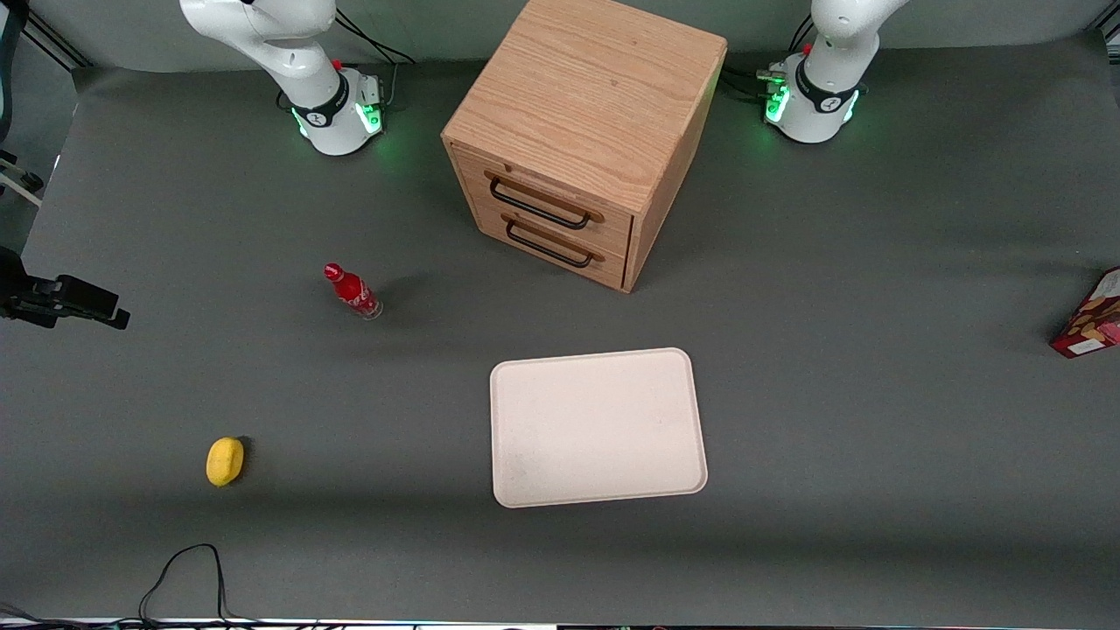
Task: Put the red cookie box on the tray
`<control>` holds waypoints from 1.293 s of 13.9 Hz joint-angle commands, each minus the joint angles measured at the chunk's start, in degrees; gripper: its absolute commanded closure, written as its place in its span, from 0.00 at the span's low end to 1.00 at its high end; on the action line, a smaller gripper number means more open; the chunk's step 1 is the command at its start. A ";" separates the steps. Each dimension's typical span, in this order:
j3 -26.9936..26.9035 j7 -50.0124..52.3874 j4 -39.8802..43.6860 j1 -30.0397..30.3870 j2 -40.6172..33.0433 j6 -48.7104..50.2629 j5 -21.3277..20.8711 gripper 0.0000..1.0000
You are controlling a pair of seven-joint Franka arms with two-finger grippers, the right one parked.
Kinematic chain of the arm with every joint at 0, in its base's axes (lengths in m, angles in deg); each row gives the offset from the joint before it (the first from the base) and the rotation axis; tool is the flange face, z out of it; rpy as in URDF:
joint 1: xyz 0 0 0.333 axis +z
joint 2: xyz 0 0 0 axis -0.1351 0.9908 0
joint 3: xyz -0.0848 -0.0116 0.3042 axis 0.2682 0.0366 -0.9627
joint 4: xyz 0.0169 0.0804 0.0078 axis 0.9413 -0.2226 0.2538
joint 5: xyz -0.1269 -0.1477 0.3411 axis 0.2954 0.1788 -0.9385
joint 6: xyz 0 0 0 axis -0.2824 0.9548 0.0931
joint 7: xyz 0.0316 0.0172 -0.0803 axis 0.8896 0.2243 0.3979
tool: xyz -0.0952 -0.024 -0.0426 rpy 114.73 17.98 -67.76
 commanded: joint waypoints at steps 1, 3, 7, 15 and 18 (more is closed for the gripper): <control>0.95 -8.84 1.92 4.03 2.32 -0.98 -0.12 0.00; 0.95 -20.51 1.65 3.96 3.11 -1.42 -0.21 0.00; 1.04 -43.03 1.39 3.61 3.47 -3.52 -0.48 0.00; 1.48 -45.80 -13.36 2.72 3.73 -21.95 0.13 0.00; 1.56 -45.80 -15.40 2.64 7.23 -26.11 0.58 0.00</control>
